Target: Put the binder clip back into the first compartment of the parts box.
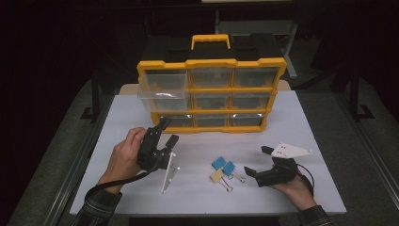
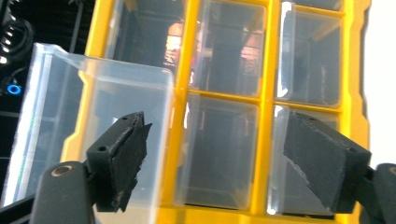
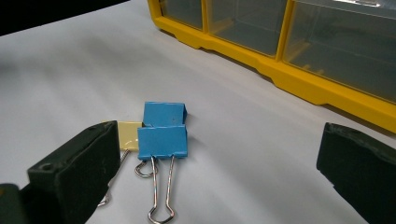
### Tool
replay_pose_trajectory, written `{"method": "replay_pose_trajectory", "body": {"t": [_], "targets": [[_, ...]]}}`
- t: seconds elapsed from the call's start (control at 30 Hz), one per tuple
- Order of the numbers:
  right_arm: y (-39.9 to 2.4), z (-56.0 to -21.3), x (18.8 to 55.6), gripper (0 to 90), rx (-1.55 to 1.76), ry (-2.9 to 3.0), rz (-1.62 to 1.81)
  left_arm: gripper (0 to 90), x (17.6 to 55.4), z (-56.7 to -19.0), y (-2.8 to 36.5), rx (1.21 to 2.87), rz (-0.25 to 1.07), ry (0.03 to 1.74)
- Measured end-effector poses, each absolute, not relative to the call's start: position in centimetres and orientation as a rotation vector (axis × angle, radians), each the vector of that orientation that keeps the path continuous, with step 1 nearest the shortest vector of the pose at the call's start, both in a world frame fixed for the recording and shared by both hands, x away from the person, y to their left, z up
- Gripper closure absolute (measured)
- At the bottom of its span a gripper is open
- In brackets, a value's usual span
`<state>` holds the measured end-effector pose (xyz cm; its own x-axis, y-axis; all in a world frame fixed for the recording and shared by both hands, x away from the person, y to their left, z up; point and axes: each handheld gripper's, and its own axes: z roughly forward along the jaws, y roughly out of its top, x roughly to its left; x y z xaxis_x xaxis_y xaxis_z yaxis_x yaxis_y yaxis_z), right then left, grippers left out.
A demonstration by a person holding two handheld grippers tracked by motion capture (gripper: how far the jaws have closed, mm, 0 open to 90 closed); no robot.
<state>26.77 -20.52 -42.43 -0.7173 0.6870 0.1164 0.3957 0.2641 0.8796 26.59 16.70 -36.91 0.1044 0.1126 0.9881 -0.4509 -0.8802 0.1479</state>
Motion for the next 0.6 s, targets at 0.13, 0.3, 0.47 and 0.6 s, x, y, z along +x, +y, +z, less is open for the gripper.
{"method": "replay_pose_trajectory", "body": {"t": [0.13, 0.3, 0.47, 0.6], "targets": [[-20.5, -42.4, 26.7, 0.0, 0.994, 2.25, 1.432, 17.3, 26.9, -37.9, 16.6, 1.982, 1.8, -0.318], [-20.5, -42.4, 26.7, 0.0, 0.995, 2.249, 1.435, 14.5, 27.0, -39.1, 16.5, 2.008, 1.78, -0.303], [-20.4, -42.5, 26.7, 0.0, 0.981, 2.253, 1.427, 10.8, 27.0, -40.2, 16.5, 2.054, 1.77, -0.29], [-20.4, -42.6, 26.7, 0.0, 0.983, 2.256, 1.422, 8.3, 27.4, -41.0, 16.5, 2.067, 1.737, -0.27]]}}
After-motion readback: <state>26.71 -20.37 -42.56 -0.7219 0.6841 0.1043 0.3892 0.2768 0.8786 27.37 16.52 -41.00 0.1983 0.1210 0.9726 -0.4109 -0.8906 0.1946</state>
